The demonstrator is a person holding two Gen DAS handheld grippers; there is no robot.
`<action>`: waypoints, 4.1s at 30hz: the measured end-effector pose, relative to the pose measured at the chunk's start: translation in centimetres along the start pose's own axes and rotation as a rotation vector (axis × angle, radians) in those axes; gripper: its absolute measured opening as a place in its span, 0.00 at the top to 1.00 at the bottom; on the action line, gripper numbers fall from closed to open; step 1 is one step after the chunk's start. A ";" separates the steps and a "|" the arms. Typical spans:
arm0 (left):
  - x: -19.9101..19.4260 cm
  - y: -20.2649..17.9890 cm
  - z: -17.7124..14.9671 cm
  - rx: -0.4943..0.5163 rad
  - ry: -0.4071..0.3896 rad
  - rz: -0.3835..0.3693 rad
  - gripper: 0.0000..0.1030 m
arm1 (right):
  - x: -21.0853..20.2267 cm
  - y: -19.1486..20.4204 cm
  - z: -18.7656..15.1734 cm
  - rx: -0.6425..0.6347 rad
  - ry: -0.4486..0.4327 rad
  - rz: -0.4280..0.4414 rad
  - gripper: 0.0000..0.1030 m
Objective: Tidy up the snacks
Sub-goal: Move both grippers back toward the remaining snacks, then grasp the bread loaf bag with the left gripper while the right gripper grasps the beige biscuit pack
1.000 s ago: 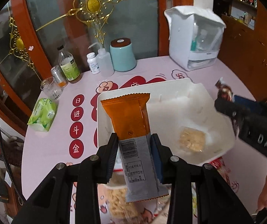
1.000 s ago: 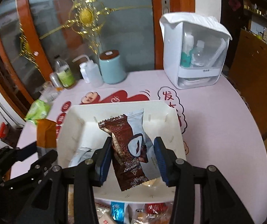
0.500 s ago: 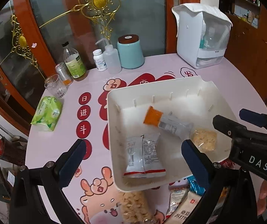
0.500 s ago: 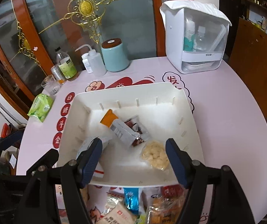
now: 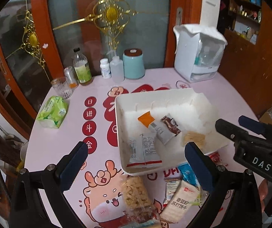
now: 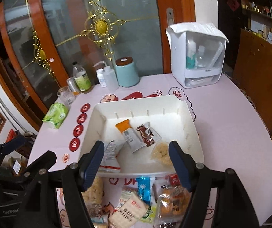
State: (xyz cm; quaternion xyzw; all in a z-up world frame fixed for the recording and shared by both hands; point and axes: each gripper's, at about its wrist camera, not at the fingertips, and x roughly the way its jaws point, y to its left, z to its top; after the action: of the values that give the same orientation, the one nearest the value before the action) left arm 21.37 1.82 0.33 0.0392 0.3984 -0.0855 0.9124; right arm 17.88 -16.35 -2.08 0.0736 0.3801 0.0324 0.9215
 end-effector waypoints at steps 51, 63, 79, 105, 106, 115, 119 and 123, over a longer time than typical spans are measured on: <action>4.0 4.1 -24.7 -0.247 0.493 -0.095 0.02 | 6.5 -0.2 -17.9 0.090 0.390 0.064 0.31; 7.3 2.9 -26.0 -0.283 0.517 -0.182 0.02 | 10.6 -0.2 -19.1 0.265 0.439 0.080 0.57; 6.1 1.4 -24.7 -0.278 0.455 -0.211 0.54 | 8.3 -0.8 -18.3 0.250 0.329 0.181 0.83; -4.3 -1.1 -19.4 -0.242 0.199 -0.126 0.79 | -2.2 -3.4 -13.2 0.057 0.135 0.306 0.88; -4.9 -1.5 -18.9 -0.243 0.185 -0.121 0.79 | -2.8 -3.8 -12.7 0.048 0.120 0.312 0.88; -9.0 -5.9 -13.8 -0.229 0.046 -0.026 0.79 | -5.7 -6.3 -8.4 -0.035 0.022 0.371 0.88; -9.5 -6.9 -10.8 -0.207 0.003 0.003 0.79 | -5.7 -7.2 -5.8 -0.031 -0.022 0.371 0.88; -8.9 -7.6 -7.3 -0.145 -0.018 0.027 0.79 | -5.4 -7.7 -3.0 -0.010 -0.069 0.348 0.88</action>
State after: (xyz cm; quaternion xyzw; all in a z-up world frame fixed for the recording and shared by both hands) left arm 8.74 -3.54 1.87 -0.0224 0.3948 -0.0444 0.9174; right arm 11.98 -24.25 -1.69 0.1347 0.3298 0.1910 0.9147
